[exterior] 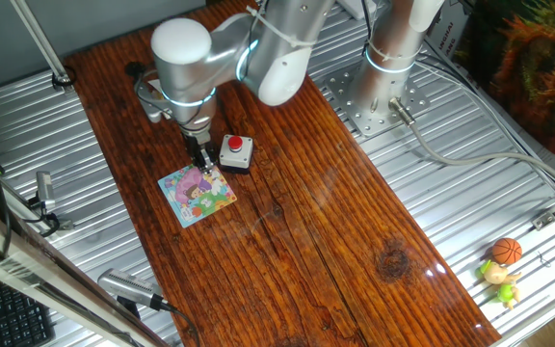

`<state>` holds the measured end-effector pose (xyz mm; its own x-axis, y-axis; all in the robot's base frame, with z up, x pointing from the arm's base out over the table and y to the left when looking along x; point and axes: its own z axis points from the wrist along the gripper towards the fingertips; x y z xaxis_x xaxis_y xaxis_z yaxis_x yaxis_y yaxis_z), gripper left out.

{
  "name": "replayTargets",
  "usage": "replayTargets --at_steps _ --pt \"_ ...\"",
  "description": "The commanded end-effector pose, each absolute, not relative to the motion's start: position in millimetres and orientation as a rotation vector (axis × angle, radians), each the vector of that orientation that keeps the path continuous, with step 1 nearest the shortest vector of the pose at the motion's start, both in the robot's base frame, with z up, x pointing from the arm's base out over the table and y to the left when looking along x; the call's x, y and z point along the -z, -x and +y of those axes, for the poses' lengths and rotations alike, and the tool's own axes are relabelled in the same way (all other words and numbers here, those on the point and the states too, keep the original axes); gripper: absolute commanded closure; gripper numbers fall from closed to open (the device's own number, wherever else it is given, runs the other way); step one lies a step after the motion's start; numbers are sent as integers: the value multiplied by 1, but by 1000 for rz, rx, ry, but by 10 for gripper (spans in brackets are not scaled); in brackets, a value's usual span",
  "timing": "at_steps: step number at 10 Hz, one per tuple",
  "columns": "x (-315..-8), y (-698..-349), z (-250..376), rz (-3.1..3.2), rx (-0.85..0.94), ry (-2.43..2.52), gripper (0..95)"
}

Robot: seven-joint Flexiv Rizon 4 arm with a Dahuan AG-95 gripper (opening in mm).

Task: Assemble one piece of a puzzle

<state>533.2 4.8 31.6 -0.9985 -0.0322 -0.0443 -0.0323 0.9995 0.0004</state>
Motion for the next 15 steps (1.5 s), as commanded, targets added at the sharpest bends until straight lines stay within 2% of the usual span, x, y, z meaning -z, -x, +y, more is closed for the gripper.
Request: replayTargets --at_steps 1,15 --pt "-31 -533 4 3097 3 51 760" --pt "-35 -531 2 3094 61 133 760"
